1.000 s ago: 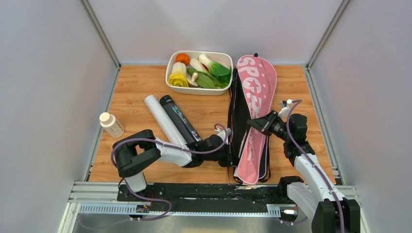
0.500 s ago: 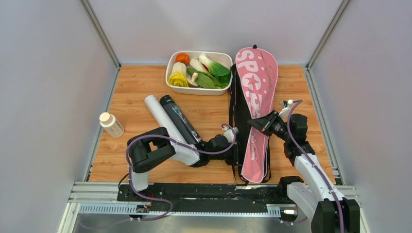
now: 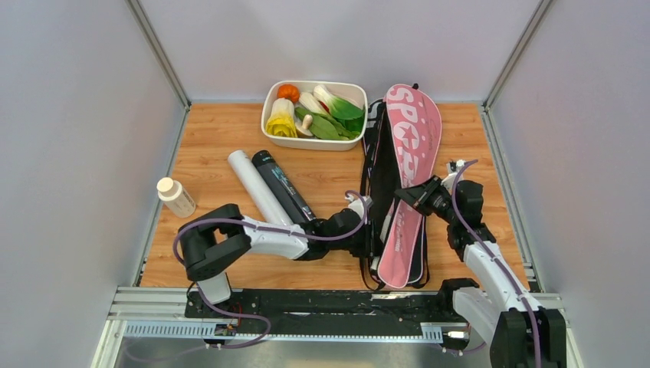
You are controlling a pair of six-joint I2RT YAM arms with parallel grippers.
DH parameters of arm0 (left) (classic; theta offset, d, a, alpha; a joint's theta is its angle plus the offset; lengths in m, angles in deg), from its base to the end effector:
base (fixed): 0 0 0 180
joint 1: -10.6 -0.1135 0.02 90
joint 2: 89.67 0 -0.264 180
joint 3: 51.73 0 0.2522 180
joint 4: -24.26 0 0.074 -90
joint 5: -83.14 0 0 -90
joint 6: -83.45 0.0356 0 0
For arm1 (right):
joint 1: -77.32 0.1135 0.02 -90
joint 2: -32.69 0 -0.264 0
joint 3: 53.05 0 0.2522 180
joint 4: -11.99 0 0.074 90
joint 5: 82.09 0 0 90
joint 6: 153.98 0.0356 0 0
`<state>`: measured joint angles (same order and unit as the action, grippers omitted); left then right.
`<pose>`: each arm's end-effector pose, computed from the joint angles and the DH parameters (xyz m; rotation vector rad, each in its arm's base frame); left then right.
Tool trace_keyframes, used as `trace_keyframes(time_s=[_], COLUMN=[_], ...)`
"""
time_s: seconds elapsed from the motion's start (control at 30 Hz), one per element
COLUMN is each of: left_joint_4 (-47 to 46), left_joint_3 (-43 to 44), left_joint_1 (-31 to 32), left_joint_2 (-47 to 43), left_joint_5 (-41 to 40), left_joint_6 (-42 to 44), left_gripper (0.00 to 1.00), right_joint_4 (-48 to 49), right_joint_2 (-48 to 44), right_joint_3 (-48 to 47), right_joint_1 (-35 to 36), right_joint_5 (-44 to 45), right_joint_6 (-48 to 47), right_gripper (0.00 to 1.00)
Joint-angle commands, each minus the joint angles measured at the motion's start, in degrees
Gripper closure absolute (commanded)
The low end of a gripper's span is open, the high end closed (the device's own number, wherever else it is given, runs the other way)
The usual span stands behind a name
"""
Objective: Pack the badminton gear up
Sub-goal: Place the racket in the racket bag.
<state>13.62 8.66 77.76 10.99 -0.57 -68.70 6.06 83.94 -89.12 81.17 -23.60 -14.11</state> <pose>0.1347 -0.3299 0.1558 0.1853 2.4438 -1.3453 0.1938 0.0317 0.2158 0.4304 2.0145 1.1358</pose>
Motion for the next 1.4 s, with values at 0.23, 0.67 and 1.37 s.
trace_keyframes(time_s=[0.23, 0.67, 1.37], left_joint_4=[22.2, 18.8, 2.3], left_joint_3=[3.9, 7.7, 6.2], left_joint_1=[0.2, 0.0, -0.2], left_joint_2=[-15.6, -6.6, 3.5], left_joint_5=[-13.9, -5.6, 4.5], left_joint_6=[6.5, 10.0, 5.8], left_gripper=[0.55, 0.54, 0.67], right_joint_4=[2.1, 4.1, 4.4], right_joint_2=[5.8, 3.2, 4.5], right_joint_3=[-1.4, -1.9, 0.7], right_joint_1=[-0.3, -0.2, -0.3], right_joint_5=[0.8, -3.0, 0.0], right_joint_6=[-5.2, -1.3, -2.7], right_gripper=[0.92, 1.0, 0.98])
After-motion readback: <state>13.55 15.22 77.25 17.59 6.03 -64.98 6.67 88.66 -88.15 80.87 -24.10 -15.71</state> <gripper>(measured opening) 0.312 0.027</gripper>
